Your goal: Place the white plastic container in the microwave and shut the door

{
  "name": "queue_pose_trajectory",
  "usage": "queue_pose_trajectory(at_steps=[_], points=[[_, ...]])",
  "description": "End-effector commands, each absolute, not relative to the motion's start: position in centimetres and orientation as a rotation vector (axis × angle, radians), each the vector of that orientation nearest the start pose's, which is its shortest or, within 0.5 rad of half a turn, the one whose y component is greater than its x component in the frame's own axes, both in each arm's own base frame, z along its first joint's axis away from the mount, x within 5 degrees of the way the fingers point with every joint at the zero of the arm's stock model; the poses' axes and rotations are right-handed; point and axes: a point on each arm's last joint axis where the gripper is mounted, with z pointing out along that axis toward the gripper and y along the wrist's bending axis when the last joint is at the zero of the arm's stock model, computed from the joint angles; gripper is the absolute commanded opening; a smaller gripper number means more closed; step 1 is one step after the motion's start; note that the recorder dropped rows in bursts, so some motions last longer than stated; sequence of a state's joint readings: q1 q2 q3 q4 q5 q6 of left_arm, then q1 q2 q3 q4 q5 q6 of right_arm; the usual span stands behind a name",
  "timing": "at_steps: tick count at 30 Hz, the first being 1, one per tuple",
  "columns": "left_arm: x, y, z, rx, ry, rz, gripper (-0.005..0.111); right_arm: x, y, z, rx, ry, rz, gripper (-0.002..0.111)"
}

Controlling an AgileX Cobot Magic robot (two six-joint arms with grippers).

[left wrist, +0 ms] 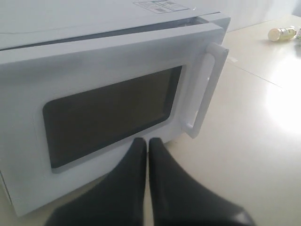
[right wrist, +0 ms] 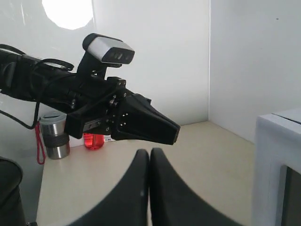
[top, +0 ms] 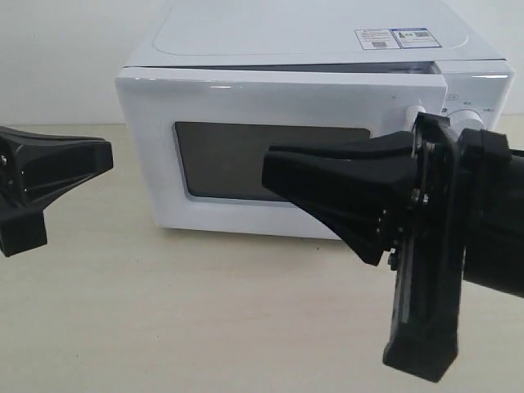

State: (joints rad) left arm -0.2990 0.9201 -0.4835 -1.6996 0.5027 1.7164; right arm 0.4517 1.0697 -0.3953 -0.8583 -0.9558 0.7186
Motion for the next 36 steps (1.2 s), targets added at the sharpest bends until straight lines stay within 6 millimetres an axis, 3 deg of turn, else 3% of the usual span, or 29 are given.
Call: queue_pose_trajectory(at_steps=[1,4,6,8,14,24,36], points=[[15.8,-9.4,28.4,0.583,1.773,-0.684,0.004,15.1,13.2,28.2,-0.742,1.313,0.912,0.0],[15.8,-9.4,28.4,0.583,1.773,-0.684,0.004,17.5,12.2,28.1,-0.541,1.514,0.754,0.0],[15.8,-9.4,28.4,0.583,1.773,-0.684,0.004,19.5,11.2,28.1,-0.312,1.726,0.653,0.0],[15.8,-9.4,28.4,0.574,1.777,-0.691,0.004,20.5,10.9,28.6,-0.241,1.822,0.583,0.0],[15.8,-9.4,28.4,0.564,1.781,-0.705,0.004,21.6,11.3,30.8,-0.234,1.983,0.43,0.0],[15.8,-9.4,28.4,0.559,1.786,-0.712,0.004,25.5,12.5,30.2,-0.255,2.137,0.255,0.0],[15.8,-9.4,28.4,0.559,1.786,-0.712,0.004,30.6,12.8,29.7,-0.22,2.17,-0.082,0.0]])
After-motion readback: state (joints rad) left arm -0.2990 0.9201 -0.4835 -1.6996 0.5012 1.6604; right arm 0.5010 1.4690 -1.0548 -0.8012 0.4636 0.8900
